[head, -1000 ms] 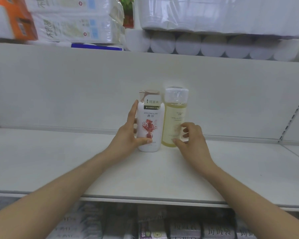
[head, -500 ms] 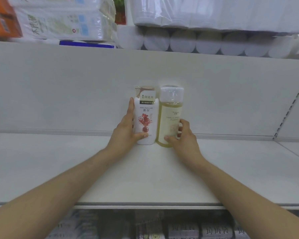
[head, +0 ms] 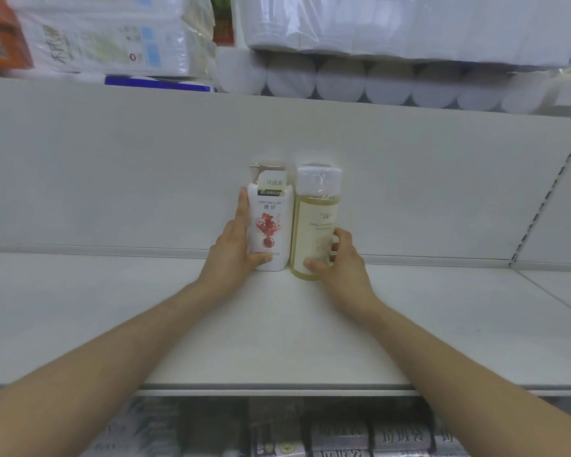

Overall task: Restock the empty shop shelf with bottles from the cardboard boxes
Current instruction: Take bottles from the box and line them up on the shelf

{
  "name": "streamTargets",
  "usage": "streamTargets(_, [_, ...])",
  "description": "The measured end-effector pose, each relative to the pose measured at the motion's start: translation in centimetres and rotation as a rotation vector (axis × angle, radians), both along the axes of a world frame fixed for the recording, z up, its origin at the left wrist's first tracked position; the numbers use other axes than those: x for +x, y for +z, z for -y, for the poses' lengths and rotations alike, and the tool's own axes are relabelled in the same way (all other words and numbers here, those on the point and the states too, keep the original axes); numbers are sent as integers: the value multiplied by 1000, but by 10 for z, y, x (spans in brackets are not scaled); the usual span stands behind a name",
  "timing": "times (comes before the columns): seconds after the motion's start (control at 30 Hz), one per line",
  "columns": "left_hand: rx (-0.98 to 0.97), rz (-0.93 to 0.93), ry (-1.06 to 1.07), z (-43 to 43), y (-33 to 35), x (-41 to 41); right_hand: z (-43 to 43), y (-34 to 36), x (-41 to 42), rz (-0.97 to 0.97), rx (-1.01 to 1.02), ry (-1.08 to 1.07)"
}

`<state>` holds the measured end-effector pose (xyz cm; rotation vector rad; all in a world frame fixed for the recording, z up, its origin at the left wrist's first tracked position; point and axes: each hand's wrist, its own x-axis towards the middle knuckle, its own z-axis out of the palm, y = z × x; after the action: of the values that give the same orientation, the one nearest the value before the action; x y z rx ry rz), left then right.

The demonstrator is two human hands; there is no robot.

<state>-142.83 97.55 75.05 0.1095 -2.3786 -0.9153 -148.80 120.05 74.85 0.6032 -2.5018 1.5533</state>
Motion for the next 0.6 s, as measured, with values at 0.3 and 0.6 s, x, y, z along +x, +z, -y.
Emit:
streamTargets(0.3, [-72, 123, 189, -43, 12, 52, -32, 5, 20, -107, 198, -31])
streamTargets(0.6, [-321, 146, 290, -199, 32, 150, -143, 2, 92, -443, 433, 45])
